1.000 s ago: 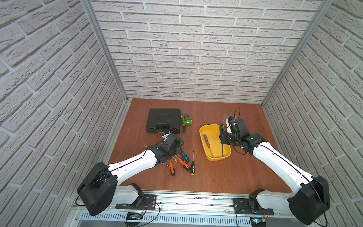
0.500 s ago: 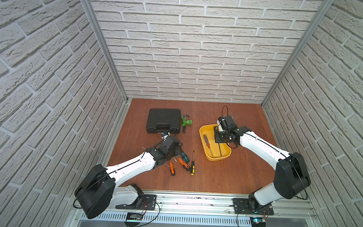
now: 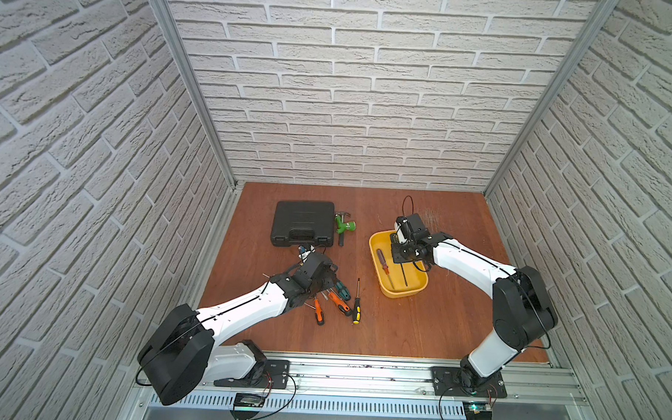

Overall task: Put the screwdriver on the desktop into the storage box
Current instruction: Place the screwdriver in the storage box.

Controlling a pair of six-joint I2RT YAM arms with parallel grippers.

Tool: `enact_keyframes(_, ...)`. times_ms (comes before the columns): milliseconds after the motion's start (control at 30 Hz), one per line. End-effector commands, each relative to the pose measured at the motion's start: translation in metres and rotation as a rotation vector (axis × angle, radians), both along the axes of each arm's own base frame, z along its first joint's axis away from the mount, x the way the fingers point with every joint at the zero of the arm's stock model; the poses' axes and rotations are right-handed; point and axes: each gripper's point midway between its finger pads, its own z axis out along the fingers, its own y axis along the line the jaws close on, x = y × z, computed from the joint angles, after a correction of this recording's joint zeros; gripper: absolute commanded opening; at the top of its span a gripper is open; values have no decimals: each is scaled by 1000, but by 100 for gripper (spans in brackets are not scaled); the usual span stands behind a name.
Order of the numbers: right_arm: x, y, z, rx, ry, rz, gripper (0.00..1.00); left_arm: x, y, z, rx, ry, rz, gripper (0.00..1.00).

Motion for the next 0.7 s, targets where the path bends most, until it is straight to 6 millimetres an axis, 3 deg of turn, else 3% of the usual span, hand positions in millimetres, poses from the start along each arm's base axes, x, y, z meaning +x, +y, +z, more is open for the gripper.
enact_keyframes(0, 14, 13, 12, 15, -64, 29, 2, 0, -2, 3, -15, -18, -4, 55)
enact_keyframes(67, 14, 13, 7, 7, -55, 27, 6, 0, -2, 3, -16, -16, -4, 55)
enact_keyframes(167, 12, 15, 4, 10, -45, 26, 27, -1, -1, 3, -16, -14, -2, 55)
enact_keyframes(233, 11, 17, 8, 16, -55, 28, 41, -1, -1, 3, -14, -15, -2, 55)
enact_keyframes(367, 9, 21, 24, 29, -80, 39, 54, -1, -1, 5, -16, -19, -1, 56)
enact_keyframes(533, -2, 25, 48, 40, -99, 40, 56, -1, 3, 9, 0, -30, 0, 56)
enact_keyframes(667, -30, 40, 78, 128, -138, 47, 52, -6, 20, 8, 52, -10, 39, 57)
